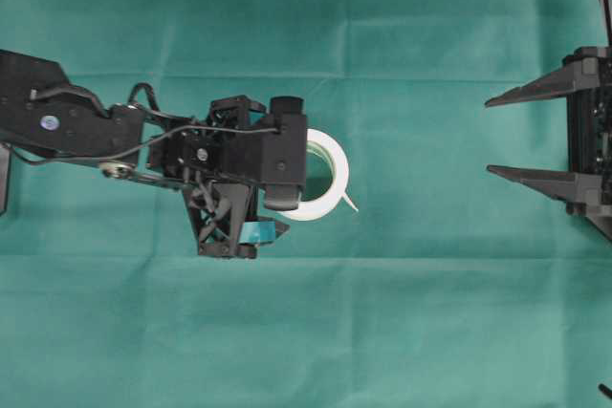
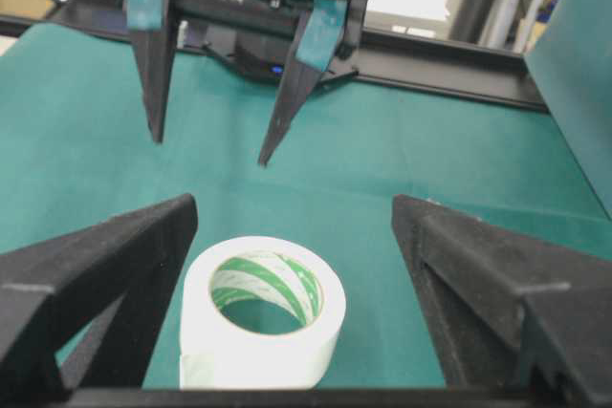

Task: Peel off the duct tape with your right arm.
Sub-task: 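Lower the left gripper over the tape roll's rim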

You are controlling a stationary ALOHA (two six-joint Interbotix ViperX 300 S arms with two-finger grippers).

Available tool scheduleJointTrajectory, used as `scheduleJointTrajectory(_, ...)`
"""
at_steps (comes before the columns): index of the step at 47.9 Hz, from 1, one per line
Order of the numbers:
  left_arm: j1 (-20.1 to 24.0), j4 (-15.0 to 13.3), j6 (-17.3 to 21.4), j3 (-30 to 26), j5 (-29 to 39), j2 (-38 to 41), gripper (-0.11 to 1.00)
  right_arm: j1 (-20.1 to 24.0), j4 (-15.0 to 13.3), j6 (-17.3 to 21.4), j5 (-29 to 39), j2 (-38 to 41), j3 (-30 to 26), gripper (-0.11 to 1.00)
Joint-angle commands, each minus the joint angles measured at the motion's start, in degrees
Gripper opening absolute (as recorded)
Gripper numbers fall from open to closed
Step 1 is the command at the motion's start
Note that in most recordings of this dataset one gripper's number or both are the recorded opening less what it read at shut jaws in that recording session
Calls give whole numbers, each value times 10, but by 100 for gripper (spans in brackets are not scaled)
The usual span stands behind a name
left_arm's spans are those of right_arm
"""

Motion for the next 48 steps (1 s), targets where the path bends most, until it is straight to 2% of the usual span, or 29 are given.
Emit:
scheduleJointTrajectory(1,-2,2,0,-19,-2,3,95,-1,0,0,-6,4,-6,74)
scheduleJointTrajectory(48,-3,3,0,-52,-3,136,95,-1,-1,2,-6,4,7,74)
